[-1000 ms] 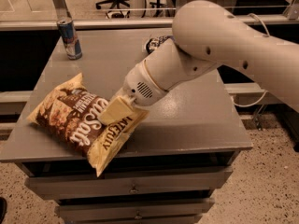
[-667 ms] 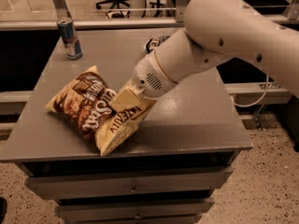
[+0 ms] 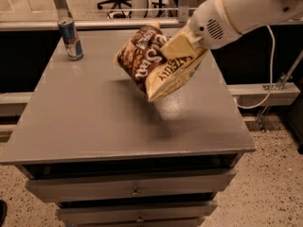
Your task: Move brown chip bag near redbull can
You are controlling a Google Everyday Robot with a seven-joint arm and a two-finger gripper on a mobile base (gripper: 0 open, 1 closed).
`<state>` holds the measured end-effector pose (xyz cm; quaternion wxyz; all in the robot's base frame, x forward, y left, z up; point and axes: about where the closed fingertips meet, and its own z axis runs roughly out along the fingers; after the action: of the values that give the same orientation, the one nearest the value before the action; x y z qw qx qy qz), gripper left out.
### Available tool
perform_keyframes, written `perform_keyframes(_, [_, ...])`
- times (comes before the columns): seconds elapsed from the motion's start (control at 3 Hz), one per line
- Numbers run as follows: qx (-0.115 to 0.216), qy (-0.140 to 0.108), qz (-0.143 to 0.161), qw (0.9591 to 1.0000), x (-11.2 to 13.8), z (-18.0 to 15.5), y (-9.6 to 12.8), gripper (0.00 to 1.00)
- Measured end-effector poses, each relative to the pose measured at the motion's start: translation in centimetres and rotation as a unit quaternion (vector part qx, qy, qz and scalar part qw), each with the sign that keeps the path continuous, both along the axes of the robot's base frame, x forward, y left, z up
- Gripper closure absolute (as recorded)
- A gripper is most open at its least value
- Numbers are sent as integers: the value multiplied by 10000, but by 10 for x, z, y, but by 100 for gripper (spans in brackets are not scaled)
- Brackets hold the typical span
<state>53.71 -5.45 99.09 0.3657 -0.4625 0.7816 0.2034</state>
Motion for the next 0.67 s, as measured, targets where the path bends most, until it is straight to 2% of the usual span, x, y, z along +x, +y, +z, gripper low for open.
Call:
perform_keyframes(0.33, [4, 47, 75, 10000, -4, -4, 8, 100])
perform_keyframes(0.67, [98, -137, -204, 9996, 17, -7, 10, 100])
